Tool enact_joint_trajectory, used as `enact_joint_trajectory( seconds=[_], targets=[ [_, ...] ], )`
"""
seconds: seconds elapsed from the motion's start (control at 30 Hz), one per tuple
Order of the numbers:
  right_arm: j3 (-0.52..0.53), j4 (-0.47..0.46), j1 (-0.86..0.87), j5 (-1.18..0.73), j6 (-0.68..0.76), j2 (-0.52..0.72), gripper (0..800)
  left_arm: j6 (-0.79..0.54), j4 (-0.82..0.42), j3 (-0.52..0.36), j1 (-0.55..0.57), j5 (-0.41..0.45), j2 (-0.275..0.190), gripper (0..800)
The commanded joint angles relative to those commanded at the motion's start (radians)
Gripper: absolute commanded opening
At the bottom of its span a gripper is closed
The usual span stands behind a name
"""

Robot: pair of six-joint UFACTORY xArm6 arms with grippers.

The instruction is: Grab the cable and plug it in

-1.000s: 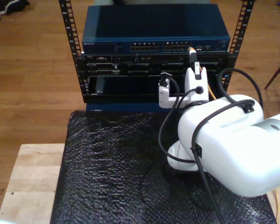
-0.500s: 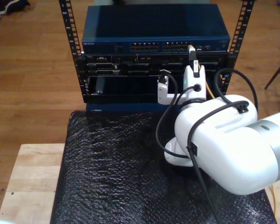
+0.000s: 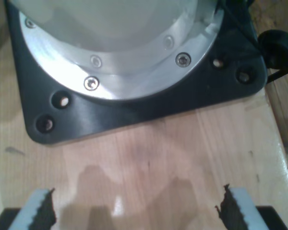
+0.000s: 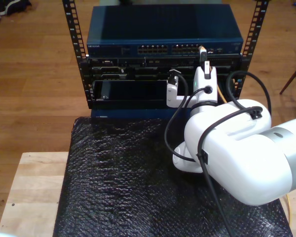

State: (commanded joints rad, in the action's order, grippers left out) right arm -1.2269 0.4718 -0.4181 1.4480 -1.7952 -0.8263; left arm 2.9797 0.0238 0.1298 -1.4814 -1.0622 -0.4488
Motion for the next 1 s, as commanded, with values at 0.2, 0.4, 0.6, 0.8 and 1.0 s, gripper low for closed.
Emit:
enact_joint_trajectory(
  seconds=[0.2,0.4,0.6,0.8,1.0],
  targets=[
    [-0.006,0.0,0.0,-0.009,0.003,-0.003,0,0.0,0.0,0.0,0.0,0.0,0.0,800],
    [-0.006,0.0,0.002,-0.015,0.021,-0.003,0,0.0,0.0,0.0,0.0,0.0,0.0,800],
    [-0.017,0.0,0.002,-0.014,0.023,-0.003,0,0.0,0.0,0.0,0.0,0.0,0.0,800],
    [-0.017,0.0,0.0,-0.014,0.048,-0.002,0,0.0,0.0,0.0,0.0,0.0,0.0,800],
    [-0.018,0.0,0.0,-0.015,0.051,-0.002,0,0.0,0.0,0.0,0.0,0.0,0.0,800]
  ],
)
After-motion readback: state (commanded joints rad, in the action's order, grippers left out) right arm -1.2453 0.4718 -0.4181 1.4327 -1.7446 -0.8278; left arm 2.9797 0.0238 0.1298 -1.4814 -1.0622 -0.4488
